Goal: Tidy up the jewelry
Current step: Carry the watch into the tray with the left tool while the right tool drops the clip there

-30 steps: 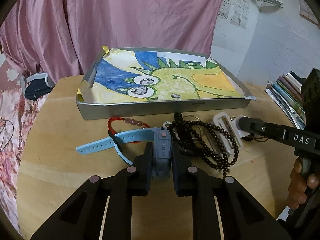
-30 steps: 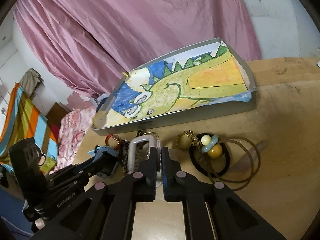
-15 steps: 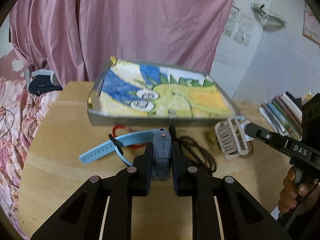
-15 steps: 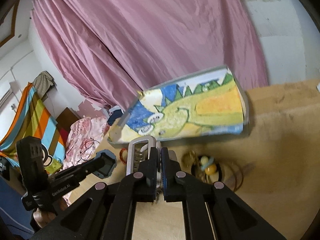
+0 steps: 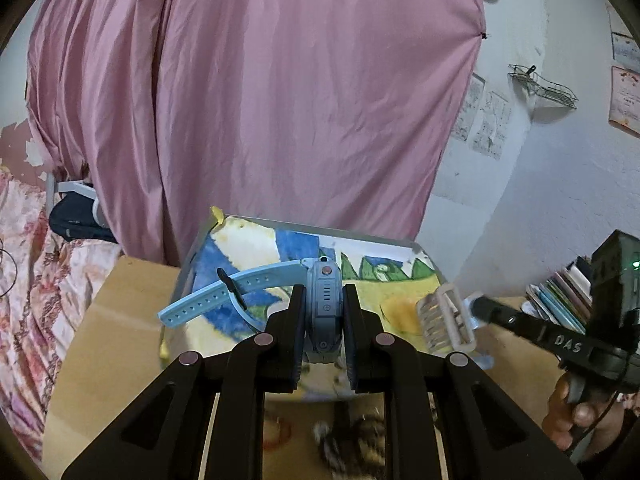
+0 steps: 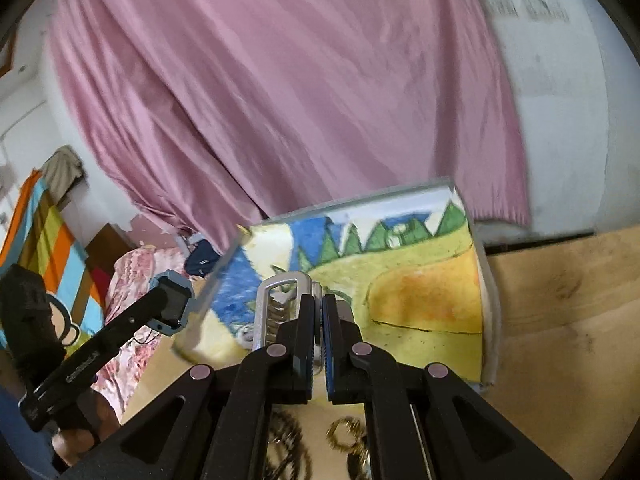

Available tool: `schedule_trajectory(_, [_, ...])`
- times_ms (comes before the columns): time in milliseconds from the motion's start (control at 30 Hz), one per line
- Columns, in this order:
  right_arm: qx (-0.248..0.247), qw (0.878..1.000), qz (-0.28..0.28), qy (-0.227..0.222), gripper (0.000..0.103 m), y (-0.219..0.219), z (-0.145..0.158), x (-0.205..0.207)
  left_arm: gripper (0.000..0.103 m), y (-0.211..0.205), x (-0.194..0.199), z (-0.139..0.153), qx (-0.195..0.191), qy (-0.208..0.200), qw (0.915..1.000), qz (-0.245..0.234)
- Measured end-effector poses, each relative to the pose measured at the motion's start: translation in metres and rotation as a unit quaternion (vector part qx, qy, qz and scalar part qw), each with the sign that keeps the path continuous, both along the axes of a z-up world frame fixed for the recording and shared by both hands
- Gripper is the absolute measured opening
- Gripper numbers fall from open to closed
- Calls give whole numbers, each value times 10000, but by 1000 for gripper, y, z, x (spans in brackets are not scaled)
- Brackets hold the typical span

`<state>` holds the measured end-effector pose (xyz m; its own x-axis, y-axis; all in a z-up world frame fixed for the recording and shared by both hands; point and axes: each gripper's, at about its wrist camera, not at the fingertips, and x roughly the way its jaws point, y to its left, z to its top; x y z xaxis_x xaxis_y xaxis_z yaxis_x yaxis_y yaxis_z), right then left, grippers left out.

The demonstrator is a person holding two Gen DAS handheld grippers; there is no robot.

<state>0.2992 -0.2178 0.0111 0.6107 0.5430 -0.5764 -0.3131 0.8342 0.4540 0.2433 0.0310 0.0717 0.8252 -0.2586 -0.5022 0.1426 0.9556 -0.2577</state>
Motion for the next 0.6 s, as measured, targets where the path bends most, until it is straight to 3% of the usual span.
schedule_trajectory(100, [-94,9994,-7,319,5,7,-19,15,14,-1,26,-13,-9,337,9994,-25])
schedule_trajectory(267, [-226,9990,-42,382,5,8,-28,19,14,-4,48,-41,72,871,9962,37])
schedule_trajectory(400, [-349,9986,-85,378,8,8,-31,19,14,-5,51,-51,128,957,9953,79])
schedule_trajectory(533, [-496,9977,-69,455,8,9,-33,23,16,-7,48,-51,129,798,9967,33])
schedule_trajectory(567, [-507,9977,-65,448,8,8,-33,22,23,-7,48,-51,141,793,9967,43])
schedule_trajectory(600, [-539,9977,-73,413,11,8,-31,21,36,-7,49,-51,151,808,9966,64])
